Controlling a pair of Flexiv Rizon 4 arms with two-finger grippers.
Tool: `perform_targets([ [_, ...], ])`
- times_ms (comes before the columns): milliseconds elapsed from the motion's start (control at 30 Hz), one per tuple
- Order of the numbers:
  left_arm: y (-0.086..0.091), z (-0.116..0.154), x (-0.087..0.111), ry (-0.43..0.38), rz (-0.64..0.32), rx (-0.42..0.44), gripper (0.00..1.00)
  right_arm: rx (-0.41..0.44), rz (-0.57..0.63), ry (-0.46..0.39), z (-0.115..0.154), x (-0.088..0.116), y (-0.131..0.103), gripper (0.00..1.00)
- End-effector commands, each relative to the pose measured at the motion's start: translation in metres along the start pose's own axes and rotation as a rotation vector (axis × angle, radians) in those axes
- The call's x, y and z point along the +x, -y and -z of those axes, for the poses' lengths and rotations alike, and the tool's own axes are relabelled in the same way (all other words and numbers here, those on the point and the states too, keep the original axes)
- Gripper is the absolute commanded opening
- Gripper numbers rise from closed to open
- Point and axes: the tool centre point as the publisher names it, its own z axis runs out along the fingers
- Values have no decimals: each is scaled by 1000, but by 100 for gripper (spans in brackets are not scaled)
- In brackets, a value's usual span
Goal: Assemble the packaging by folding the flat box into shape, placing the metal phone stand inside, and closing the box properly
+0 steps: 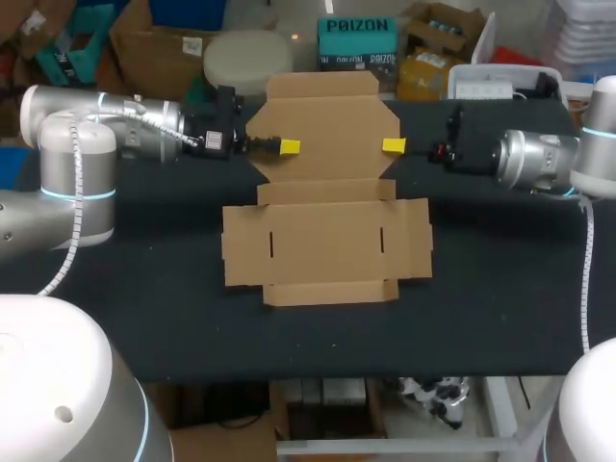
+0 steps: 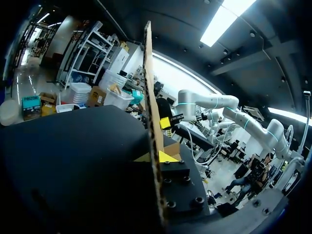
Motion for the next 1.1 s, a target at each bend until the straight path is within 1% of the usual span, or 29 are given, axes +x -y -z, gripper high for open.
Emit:
perform_targets([
  [33, -1, 0, -5, -19, -3, 2, 0, -1, -2, -13, 0, -2, 0, 0],
  [200, 0, -1, -8, -32, -14, -6, 0, 3, -5, -21, -1, -2, -1, 0],
  [233, 0, 0, -9, -33, -15, -8, 0, 4, -5, -20, -1, -2, -1, 9],
  [267, 1, 0, -10, -34, -16, -8, 0, 5, -5, -18, -1, -1, -2, 22],
  [300, 2, 1, -11, -35, -17, -9, 0, 6, -4, -16, 0, 0, -3, 30],
  [367, 3, 2, -12, -35, -20, -9, 0, 5, 1, -2, 2, 1, -4, 36],
  [567, 8, 8, -17, -35, -41, 3, 0, 1, 28, 64, 16, 11, -11, 36],
  [700, 12, 10, -19, -37, -52, 10, 0, -6, 43, 118, 29, 17, -15, 38],
  [867, 17, 11, -21, -48, -71, 26, 0, -17, 65, 175, 46, 28, -16, 36],
  [967, 21, 10, -23, -52, -84, 29, 0, -17, 80, 210, 56, 36, -16, 32],
  [1000, 23, 10, -24, -54, -91, 30, 0, -11, 89, 221, 59, 39, -15, 26],
  [1067, 27, 8, -25, -51, -103, 30, 0, -1, 109, 246, 65, 45, -13, 0],
  [1100, 28, 8, -25, -52, -110, 29, 0, 11, 121, 254, 69, 49, -11, 0],
])
